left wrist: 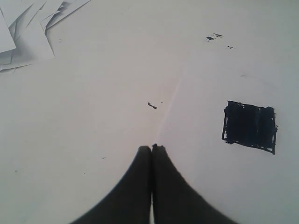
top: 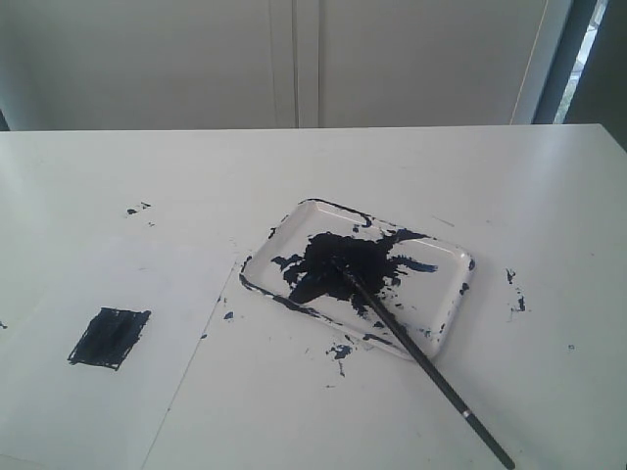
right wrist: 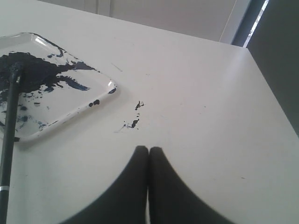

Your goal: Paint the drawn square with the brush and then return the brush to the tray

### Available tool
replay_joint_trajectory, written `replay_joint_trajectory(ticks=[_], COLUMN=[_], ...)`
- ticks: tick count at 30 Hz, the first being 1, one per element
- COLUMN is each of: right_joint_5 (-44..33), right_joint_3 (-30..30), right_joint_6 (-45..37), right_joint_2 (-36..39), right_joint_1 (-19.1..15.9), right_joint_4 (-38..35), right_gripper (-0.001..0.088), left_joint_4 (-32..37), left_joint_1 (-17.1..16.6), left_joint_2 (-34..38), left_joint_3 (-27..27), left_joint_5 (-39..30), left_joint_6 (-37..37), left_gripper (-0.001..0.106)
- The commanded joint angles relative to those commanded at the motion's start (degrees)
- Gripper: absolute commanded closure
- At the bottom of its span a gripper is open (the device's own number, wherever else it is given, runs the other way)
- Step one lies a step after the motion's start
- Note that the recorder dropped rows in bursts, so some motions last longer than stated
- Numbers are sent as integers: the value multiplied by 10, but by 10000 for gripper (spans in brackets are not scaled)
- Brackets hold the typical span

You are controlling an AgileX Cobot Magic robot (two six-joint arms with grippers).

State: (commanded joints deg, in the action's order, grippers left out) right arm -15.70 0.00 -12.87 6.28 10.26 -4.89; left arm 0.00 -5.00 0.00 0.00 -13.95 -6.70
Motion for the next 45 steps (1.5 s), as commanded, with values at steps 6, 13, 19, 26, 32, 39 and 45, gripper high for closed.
replay_joint_trajectory(ticks=[6, 13, 19, 26, 32, 39, 45], right_joint_5=[-5, -5, -5, -5, -5, -5, -5], right_joint_3=[0, 0, 0, 0, 0, 0, 0], right_joint_6=[0, 0, 0, 0, 0, 0, 0], right_joint_2=[0, 0, 0, 0, 0, 0, 0], right_joint_1=[0, 0, 0, 0, 0, 0, 0], right_joint_4=[0, 0, 0, 0, 0, 0, 0], right_gripper=[868, 868, 868, 868, 868, 868, 868], left_joint_4=[0, 0, 0, 0, 0, 0, 0], left_joint_1=[0, 0, 0, 0, 0, 0, 0], left_joint_2=[0, 0, 0, 0, 0, 0, 0], left_joint_3=[0, 0, 0, 0, 0, 0, 0], left_joint_5=[0, 0, 3, 8, 7, 7, 7], left_joint_6=[2, 2, 2, 57, 56, 56, 56], left_gripper=[1053, 1053, 1053, 1053, 1053, 1053, 1053])
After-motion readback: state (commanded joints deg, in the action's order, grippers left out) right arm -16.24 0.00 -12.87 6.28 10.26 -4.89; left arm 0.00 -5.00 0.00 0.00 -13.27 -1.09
